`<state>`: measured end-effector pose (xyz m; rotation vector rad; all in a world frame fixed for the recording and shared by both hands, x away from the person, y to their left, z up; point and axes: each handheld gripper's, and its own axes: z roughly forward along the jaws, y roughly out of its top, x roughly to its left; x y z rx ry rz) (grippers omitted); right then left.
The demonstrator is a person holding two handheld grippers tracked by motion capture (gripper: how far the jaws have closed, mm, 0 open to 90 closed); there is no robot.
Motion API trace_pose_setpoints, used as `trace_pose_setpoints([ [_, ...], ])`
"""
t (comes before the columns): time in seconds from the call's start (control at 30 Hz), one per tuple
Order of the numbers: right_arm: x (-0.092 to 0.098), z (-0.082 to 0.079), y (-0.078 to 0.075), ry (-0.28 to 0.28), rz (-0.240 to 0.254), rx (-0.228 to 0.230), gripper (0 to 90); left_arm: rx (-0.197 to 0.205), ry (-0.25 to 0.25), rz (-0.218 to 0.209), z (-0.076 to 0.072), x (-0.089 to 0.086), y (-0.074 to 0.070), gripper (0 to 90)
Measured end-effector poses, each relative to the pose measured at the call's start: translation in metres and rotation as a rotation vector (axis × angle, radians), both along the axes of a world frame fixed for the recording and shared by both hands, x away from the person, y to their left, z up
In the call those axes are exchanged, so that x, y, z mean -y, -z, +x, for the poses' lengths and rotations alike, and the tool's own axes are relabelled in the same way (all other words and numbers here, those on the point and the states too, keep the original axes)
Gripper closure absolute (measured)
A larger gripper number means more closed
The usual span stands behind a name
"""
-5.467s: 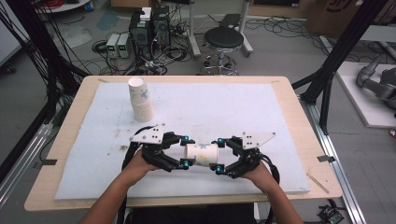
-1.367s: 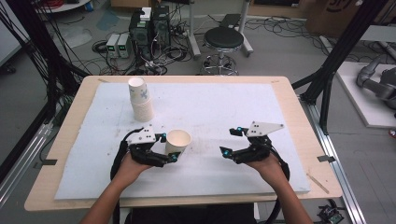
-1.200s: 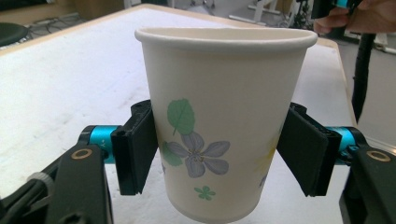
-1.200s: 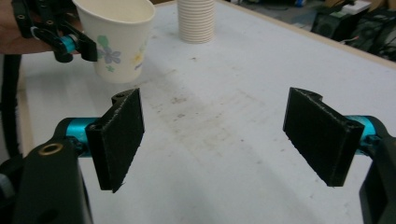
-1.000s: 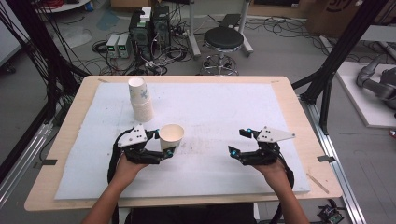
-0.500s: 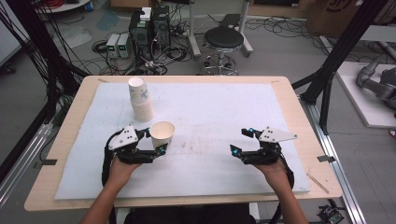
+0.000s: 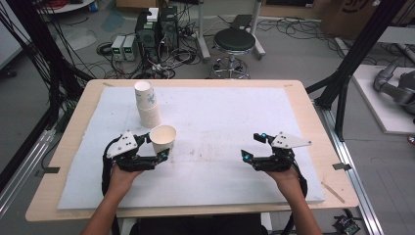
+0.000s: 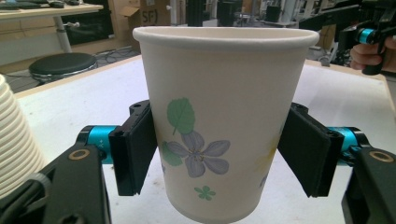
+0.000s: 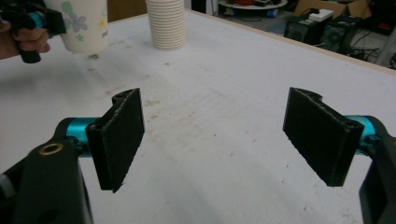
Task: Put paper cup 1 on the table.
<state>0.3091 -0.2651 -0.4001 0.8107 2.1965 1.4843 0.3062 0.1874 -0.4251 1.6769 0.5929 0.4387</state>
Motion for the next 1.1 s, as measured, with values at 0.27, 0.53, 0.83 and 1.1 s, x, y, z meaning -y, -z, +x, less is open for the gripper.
trace_pose_setpoints([
  [0.27, 0.002, 0.002, 0.002, 0.016, -0.003, -0.024, 20.2, 0.011, -0.072, 0.012, 0.001, -0.021, 0.003, 31.0],
  [0.53, 0.005, -0.001, 0.003, 0.018, -0.021, -0.023, 20.2, 0.027, -0.171, 0.045, 0.003, -0.052, 0.007, 31.3],
  [0.83, 0.008, -0.002, 0.002, 0.027, -0.019, -0.013, 20.1, 0.001, -0.303, 0.065, 0.006, -0.086, 0.017, 31.2],
  [1.1, 0.005, -0.001, 0.004, 0.023, -0.028, -0.025, 20.1, -0.082, -0.414, 0.160, 0.012, -0.091, 0.026, 31.1],
])
